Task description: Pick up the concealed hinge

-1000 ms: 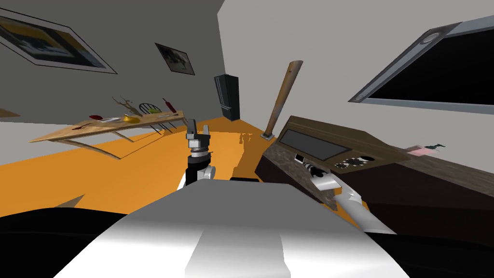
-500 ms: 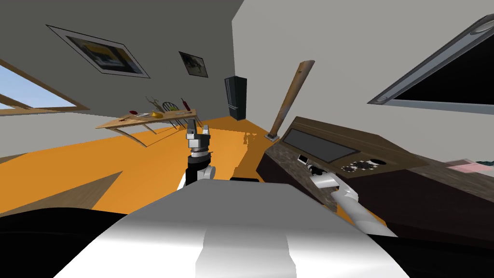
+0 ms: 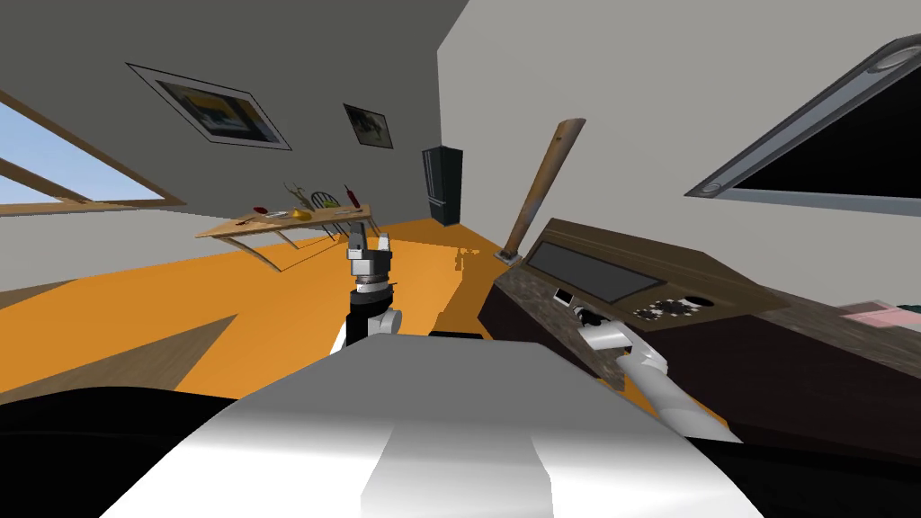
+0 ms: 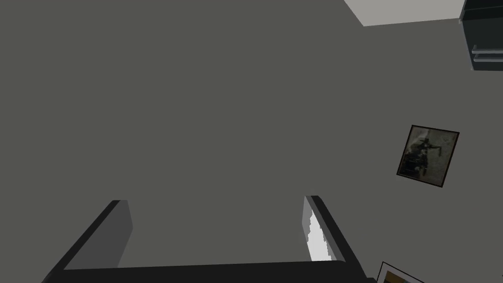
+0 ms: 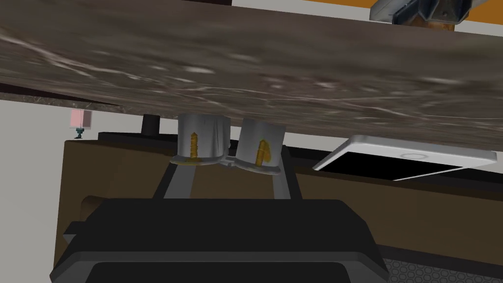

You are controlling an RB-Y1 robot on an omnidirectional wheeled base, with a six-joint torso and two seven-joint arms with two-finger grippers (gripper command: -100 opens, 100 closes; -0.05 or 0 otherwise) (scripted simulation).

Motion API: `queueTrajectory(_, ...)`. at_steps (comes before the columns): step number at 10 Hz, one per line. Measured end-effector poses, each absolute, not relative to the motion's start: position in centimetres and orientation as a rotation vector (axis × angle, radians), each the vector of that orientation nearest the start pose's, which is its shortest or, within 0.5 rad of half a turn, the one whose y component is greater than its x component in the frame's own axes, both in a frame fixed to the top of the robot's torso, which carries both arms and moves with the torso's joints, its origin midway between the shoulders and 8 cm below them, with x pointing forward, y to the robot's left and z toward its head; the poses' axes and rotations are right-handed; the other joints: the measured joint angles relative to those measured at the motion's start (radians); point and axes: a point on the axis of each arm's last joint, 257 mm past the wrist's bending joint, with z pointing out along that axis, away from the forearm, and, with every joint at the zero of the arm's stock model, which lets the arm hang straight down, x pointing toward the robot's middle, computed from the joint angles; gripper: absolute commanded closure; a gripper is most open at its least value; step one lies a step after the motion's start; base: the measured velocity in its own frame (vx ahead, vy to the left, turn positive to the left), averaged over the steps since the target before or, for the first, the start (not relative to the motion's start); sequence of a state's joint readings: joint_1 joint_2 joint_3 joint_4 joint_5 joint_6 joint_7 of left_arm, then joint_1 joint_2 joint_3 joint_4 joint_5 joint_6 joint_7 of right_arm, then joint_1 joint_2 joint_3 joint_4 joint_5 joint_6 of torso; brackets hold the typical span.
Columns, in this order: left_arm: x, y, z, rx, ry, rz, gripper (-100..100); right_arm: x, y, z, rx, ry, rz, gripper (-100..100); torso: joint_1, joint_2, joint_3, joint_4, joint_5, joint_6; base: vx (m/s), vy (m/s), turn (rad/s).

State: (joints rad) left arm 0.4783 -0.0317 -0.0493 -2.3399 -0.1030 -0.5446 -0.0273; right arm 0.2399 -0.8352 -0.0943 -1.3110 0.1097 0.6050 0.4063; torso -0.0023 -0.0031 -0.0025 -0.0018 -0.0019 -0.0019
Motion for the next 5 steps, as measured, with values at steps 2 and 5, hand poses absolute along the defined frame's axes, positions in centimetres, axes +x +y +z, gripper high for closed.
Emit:
queueTrajectory(2, 32.71, 24.79, 6.49, -0.513, 0.564, -1.292, 0, 30.89, -70.89, -34.22, 0.901, 2.023, -0.626, 0, 0.000, -0.001, 0.000, 0.000, 0.000, 0.000, 0.000, 0.000, 0.000)
queueTrajectory(5, 32.71, 24.80, 6.49, -0.513, 0.564, -1.292, 0, 31.12, -70.04, -34.16, 0.863, 2.036, -0.608, 100, 0.000, -0.005, -0.002, 0.000, 0.000, 0.003, 0.104, 0.014, -0.230)
